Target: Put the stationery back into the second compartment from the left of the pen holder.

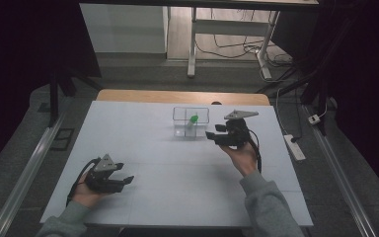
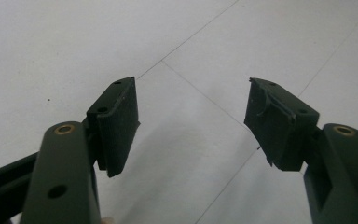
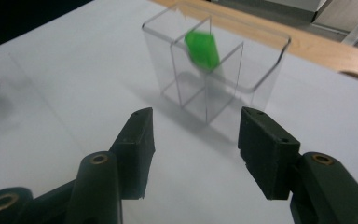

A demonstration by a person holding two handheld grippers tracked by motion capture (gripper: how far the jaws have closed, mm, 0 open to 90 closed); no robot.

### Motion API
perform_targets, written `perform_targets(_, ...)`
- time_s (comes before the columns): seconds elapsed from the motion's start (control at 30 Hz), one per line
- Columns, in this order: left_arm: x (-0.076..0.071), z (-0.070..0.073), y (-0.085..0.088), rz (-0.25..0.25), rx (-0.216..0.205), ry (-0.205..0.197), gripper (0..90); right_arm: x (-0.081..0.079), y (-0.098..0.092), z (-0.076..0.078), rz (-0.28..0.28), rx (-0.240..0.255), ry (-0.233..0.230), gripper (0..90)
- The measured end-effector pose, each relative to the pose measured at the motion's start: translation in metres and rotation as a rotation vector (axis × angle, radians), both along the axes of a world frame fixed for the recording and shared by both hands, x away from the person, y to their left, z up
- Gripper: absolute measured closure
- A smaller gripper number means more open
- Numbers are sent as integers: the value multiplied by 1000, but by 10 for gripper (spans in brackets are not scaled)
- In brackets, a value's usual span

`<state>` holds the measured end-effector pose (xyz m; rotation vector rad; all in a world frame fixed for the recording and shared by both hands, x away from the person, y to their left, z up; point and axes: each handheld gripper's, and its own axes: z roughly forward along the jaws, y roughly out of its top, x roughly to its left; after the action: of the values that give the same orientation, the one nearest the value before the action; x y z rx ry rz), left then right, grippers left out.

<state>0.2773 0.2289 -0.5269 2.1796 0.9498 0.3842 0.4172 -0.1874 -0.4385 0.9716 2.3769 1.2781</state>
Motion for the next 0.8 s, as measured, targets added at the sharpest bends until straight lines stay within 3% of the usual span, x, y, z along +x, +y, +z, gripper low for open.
perform_targets(0.33,1,0,0,1,-3,6,341,-42,-42,-24,4,-31,32,446)
perform_targets(0.6,3,0,0,5,-6,6,341,-65,-73,-37,-14,-58,40,429)
perform_targets(0.8,3,0,0,6,-9,4,341,-75,-84,-42,-5,-63,40,424)
